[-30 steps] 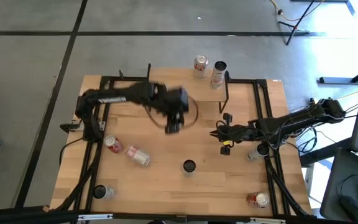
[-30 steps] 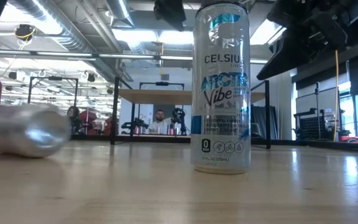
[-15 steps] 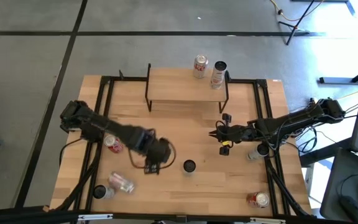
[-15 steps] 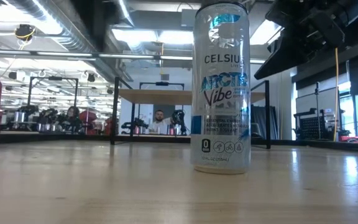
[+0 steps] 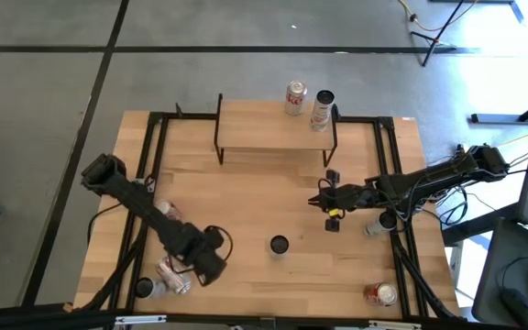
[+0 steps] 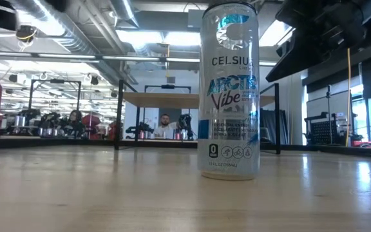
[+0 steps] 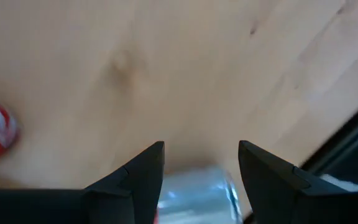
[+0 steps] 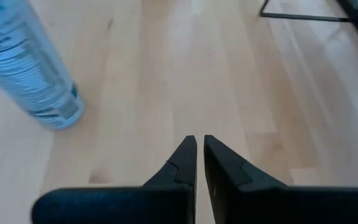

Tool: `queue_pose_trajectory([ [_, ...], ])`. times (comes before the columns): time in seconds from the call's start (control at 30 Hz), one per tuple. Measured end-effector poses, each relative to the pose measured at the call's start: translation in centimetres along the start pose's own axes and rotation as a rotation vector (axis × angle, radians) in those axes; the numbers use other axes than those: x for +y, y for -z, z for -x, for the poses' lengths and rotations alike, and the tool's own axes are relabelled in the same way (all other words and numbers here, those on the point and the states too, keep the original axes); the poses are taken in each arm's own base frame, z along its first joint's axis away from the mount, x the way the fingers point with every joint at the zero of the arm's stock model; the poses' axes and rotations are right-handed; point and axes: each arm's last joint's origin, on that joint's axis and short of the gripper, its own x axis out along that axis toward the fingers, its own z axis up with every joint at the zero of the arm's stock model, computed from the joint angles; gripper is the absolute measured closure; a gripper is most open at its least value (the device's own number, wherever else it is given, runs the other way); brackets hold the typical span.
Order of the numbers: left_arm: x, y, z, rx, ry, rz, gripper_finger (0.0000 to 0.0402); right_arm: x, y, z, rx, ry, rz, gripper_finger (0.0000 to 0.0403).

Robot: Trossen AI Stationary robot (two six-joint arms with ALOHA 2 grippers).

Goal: Place canned beverage on shelf
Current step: Put the red-silver soda can on the shelf aligned with the other red-silver soda can

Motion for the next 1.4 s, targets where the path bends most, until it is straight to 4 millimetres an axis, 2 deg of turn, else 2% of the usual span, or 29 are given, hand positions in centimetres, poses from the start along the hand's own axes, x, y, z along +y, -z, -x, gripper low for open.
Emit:
queue_pose_trajectory([
  [0.17,-0.2,1.1,0.0,0.047,-0.009,0.167,0.0209,0.0,0.0,0.0,0.001,-0.016,0.0,0.0384],
  [0.33,-0.2,1.9,0.0,0.097,-0.025,0.259,0.0203,0.0,0.0,0.0,0.0,-0.016,0.0,0.0384],
  [0.67,-0.2,4.2,0.0,0.151,-0.087,0.386,0.0125,0.0,0.0,0.0,-0.001,-0.016,-0.001,0.0384],
  [0.87,0.0,5.4,-0.8,0.182,-0.121,0.475,0.0123,0.0,0.0,0.0,-0.001,-0.016,-0.004,0.0384],
  [1.1,0.5,5.6,-2.0,0.18,-0.14,0.504,0.0124,0.0,0.0,0.0,-0.001,-0.016,-0.004,0.0384],
  [1.4,0.4,5.7,-2.1,0.21,-0.134,0.496,0.0124,0.0,0.0,0.0,-0.001,-0.016,-0.005,0.0384],
])
